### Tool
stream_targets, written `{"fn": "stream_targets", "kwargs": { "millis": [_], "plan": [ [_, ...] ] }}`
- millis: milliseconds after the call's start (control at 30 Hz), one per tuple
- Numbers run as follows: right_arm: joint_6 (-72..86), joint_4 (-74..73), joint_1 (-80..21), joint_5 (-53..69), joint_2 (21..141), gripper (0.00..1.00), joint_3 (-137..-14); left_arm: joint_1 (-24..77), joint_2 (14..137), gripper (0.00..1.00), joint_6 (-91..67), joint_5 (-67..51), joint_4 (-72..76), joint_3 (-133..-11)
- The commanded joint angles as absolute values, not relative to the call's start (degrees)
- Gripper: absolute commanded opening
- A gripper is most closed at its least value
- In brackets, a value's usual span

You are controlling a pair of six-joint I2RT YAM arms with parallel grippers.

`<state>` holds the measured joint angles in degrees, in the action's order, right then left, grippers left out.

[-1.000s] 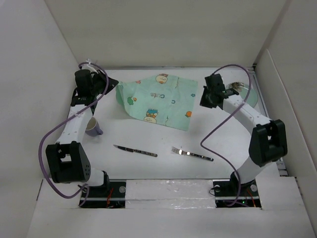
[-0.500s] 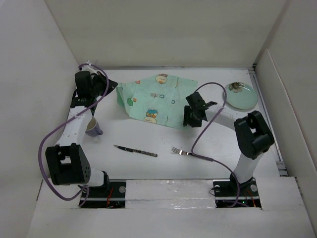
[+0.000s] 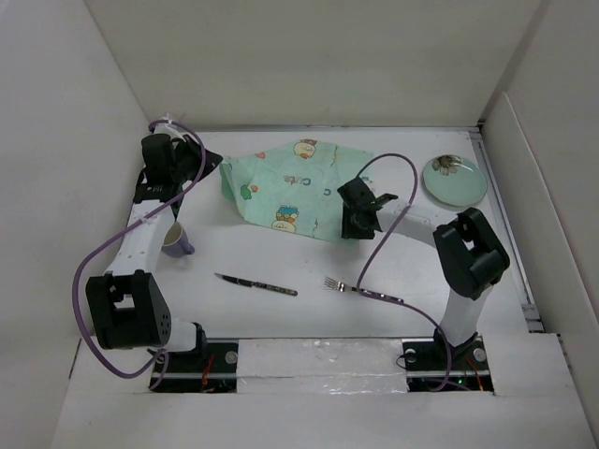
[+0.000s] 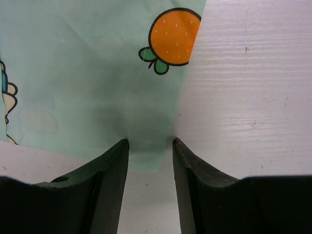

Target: Set the dinner table for one person

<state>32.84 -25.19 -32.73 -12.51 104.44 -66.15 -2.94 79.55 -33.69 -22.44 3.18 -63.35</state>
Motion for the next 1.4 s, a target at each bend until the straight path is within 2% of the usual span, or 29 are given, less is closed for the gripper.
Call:
{"fn": "stream_targets", "kwargs": {
  "millis": [0,67,167,200,267,300,333,533,733,833,1033,1233,1367],
  "plan": [
    [33.7,-30.6,-35.4,-15.7,107.3,0.47,-65.3,-2.9,77.0,0.00,-33.0,-22.2,5.4,-64.2],
    [33.7,-30.8,-35.9,-16.2,108.3,0.45,-65.0,-2.9,76.9,0.00,-33.0,-21.9,5.4,-64.3],
    [34.5,-30.9,-35.9,-15.9,108.5,0.34,-64.2,-2.9,76.7,0.00,-32.5,-21.1,5.1,-65.0],
    [34.7,-30.5,-35.9,-15.7,108.5,0.23,-63.9,-2.9,76.7,0.00,-32.6,-20.8,5.3,-65.2],
    [35.2,-30.3,-35.9,-15.6,108.3,0.08,-63.6,-2.9,76.9,0.00,-32.7,-20.7,5.6,-65.3],
    [35.3,-30.0,-35.9,-15.8,107.8,0.02,-63.5,-2.9,76.8,0.00,-32.9,-20.7,5.6,-65.4],
    [35.7,-30.0,-35.9,-16.3,106.9,0.00,-63.5,-2.9,77.0,0.00,-32.8,-20.4,5.8,-65.6],
    [31.9,-33.0,-32.3,-17.6,90.3,0.00,-67.8,-2.9,76.6,0.00,-32.6,-19.0,4.3,-72.3],
    [24.8,-42.8,-28.0,-19.3,73.1,0.00,-85.5,-2.9,74.5,0.00,-35.5,-18.5,1.2,-85.0],
    [23.3,-45.0,-26.0,-19.2,70.6,0.00,-92.1,-2.9,73.7,0.00,-37.2,-18.3,1.2,-87.7],
    [21.1,-47.6,-19.4,-13.7,70.6,0.00,-104.2,-2.9,70.6,0.00,-38.8,-16.9,1.1,-91.1],
    [20.9,-42.3,-12.1,-8.8,76.9,0.00,-105.2,-2.9,72.8,0.00,-39.7,-16.3,2.2,-89.0],
    [22.1,-37.3,-8.4,-4.4,83.2,0.00,-107.8,-2.9,78.9,0.00,-40.4,-17.7,4.3,-88.8]
  ]
}}
